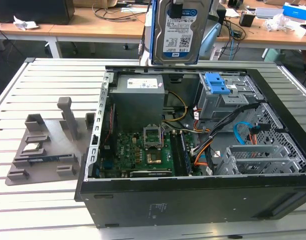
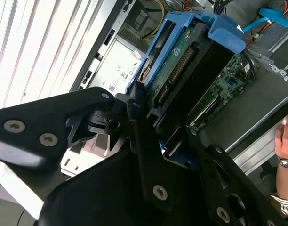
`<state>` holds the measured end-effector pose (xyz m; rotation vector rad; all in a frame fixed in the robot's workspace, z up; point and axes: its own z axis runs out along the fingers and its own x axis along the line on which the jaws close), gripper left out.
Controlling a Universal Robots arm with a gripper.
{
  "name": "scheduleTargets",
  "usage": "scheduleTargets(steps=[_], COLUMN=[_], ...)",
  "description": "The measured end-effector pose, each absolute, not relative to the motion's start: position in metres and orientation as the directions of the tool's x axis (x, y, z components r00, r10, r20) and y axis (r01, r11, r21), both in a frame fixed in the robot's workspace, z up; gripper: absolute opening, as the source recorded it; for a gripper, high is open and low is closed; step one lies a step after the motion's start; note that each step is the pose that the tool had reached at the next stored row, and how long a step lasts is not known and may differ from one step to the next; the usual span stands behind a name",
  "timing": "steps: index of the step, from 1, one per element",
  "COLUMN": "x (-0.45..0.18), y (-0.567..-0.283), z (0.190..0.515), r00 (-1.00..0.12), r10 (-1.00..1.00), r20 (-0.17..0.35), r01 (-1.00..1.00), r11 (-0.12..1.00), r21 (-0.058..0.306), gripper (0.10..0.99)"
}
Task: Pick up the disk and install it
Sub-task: 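Pick up the disk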
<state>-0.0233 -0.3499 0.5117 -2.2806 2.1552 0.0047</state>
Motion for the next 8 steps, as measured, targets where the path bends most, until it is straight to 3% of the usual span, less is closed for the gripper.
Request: scheduleTargets(steps=[8], x=[-0.0233], y=[-0.3626], z=[0.5111], r00=[0.056], r10=[-0.998], r20=[-0.005], r01=[-0.998], r11=[-0.056], r21=[-0.001], gripper=[0.365])
